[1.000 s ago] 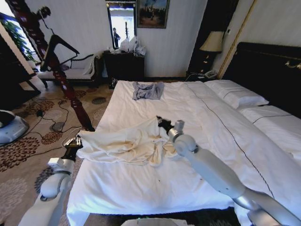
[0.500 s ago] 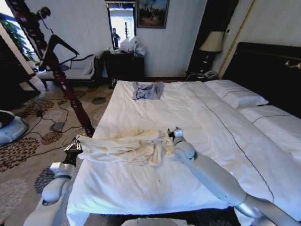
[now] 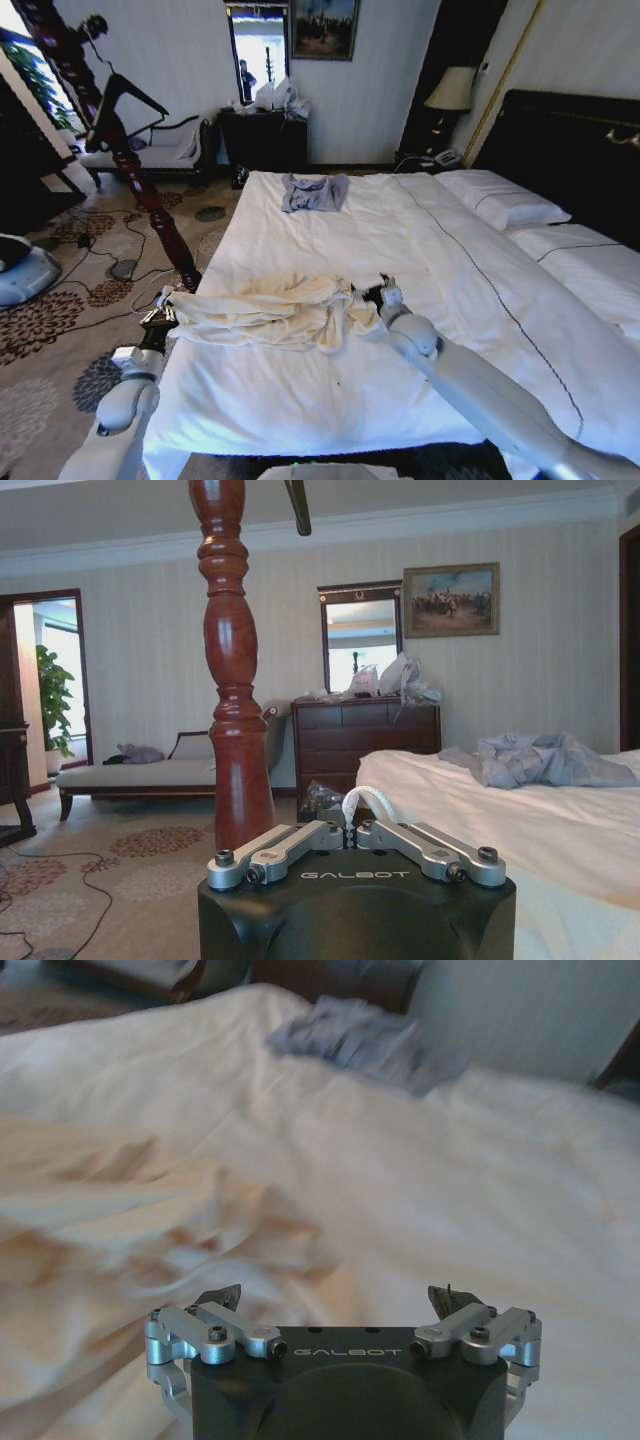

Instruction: Pick up the clothes from the bed and hang them on the clothes hanger.

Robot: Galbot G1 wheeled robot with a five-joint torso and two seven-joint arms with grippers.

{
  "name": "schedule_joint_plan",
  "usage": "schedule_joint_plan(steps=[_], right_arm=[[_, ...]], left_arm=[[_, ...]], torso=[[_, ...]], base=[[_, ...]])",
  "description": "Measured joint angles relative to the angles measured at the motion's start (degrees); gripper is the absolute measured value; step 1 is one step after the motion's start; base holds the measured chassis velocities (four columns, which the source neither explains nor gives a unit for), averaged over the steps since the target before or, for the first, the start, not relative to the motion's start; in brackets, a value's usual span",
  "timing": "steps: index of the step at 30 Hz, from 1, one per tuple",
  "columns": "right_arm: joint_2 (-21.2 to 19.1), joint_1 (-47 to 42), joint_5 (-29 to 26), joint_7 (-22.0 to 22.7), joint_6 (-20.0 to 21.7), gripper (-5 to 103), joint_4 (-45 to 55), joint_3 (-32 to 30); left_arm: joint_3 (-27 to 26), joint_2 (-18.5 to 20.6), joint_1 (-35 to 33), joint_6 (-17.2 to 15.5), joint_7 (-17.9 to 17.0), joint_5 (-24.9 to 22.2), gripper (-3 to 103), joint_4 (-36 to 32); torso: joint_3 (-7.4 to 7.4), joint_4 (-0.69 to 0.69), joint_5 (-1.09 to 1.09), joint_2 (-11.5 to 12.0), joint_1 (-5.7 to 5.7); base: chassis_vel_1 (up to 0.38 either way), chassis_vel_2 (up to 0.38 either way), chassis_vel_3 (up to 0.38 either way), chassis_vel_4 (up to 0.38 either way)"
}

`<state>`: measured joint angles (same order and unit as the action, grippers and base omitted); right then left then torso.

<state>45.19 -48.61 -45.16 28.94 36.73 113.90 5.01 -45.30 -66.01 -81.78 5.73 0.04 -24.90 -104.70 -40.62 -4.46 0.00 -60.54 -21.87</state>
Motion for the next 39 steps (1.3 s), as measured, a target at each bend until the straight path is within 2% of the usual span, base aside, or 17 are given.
schedule_joint_plan(steps=[7,11,13,14,15,17,19,22,27,29,32,33,35,36,37,38,39], right_arm=[[3.23,5.08,-3.24,-0.15,1.06,100,-3.30,4.88],[5.24,9.07,-4.62,-0.56,-0.59,100,-5.90,8.45],[8.38,14.14,-3.43,-1.10,-8.94,100,-10.17,11.26],[8.38,14.14,-3.43,-1.10,-8.94,100,-10.17,11.26],[11.13,16.53,-1.01,-1.05,-15.68,100,-13.44,11.69],[15.93,19.69,2.29,0.14,-23.44,100,-17.91,11.69],[18.15,21.02,4.56,1.10,-25.38,100,-20.16,11.76],[18.37,21.33,7.36,1.40,-25.35,100,-21.16,12.07],[13.94,18.57,9.47,1.75,-22.36,100,-18.03,11.67],[10.37,16.03,9.15,2.07,-18.80,100,-13.57,10.31],[4.63,10.87,2.42,2.13,-10.10,100,-5.06,7.69],[4.63,10.87,2.42,2.13,-10.10,100,-5.06,7.69],[1.87,8.07,0.42,-0.16,-6.28,100,-1.44,7.13],[1.07,7.22,1.49,-1.63,-5.53,100,-0.84,7.17],[0.35,6.52,5.63,-5.48,-5.46,100,-0.94,7.68],[0.35,6.52,5.63,-5.48,-5.46,100,-0.94,7.68],[0.34,6.62,8.53,-8.22,-5.89,100,-1.70,8.18]], left_arm=[[-0.60,-0.02,-0.20,0.43,-0.02,-0.63,1,0.17],[-1.25,-0.01,-0.67,0.82,0.05,-0.91,1,0.45],[-1.86,0.04,-0.96,1.16,0.10,-1.13,1,0.80],[-1.86,0.04,-0.96,1.16,0.10,-1.13,1,0.80],[-2.03,0.07,-1.11,1.28,0.14,-1.31,1,0.90],[-2.18,0.09,-1.25,1.44,0.15,-1.38,1,1.01],[-2.20,0.09,-1.27,1.49,0.15,-1.40,1,1.03],[-2.21,0.10,-1.29,1.50,0.13,-1.42,1,0.99],[-2.12,0.35,-1.33,1.53,0.15,-1.51,1,0.77],[-2.07,0.42,-1.23,1.63,0.17,-1.59,1,1.01],[-1.79,0.28,-1.13,1.88,0.10,-1.60,1,1.48],[-1.79,0.28,-1.13,1.88,0.10,-1.60,1,1.48],[-1.50,-0.01,-0.92,1.94,0.15,-1.59,1,1.66],[-1.40,-0.18,-0.79,1.94,0.14,-1.59,1,1.69],[-1.28,-0.61,-0.55,1.94,0.01,-1.59,1,1.65],[-1.28,-0.61,-0.55,1.94,0.01,-1.59,1,1.65],[-1.21,-0.86,-0.44,1.88,-0.08,-1.59,1,1.43]], torso=[[-0.01,0.01,0.01,0.00,-0.01],[-0.01,0.01,-0.01,0.00,0.00],[-0.01,0.01,-0.02,0.00,0.00],[-0.01,0.01,-0.02,0.00,0.00],[-0.01,0.00,-0.01,0.01,-0.01],[-0.02,0.04,0.00,0.01,-0.03],[-0.02,0.06,-0.01,0.01,-0.03],[-0.02,0.05,-0.01,0.00,-0.03],[-0.02,-0.03,0.02,0.01,-0.03],[-0.01,-0.02,0.02,0.00,-0.03],[-0.01,-0.01,0.00,0.00,-0.01],[-0.01,-0.01,0.00,0.00,-0.01],[0.00,-0.03,0.01,0.00,0.00],[0.00,-0.03,0.00,0.00,0.00],[0.00,-0.02,0.01,0.00,0.00],[0.00,-0.02,0.01,0.00,0.00],[0.00,0.01,0.01,0.00,0.00]], base=[[0.000,0.000,0.000,0.000],[0.000,0.000,0.000,0.000],[0.000,0.000,0.000,0.000],[0.000,0.000,0.000,0.000],[0.000,0.000,0.000,0.000],[0.000,0.000,0.000,0.000],[0.000,0.000,0.000,0.000],[0.000,0.000,0.000,0.000],[0.000,0.000,0.000,0.000],[0.000,0.000,0.000,0.000],[0.000,0.000,0.000,0.000],[0.000,0.000,0.000,0.000],[0.000,0.000,0.000,0.000],[0.000,0.000,0.000,0.000],[0.000,0.000,0.000,0.000],[0.000,0.000,0.000,0.000],[0.000,0.000,0.000,0.000]])
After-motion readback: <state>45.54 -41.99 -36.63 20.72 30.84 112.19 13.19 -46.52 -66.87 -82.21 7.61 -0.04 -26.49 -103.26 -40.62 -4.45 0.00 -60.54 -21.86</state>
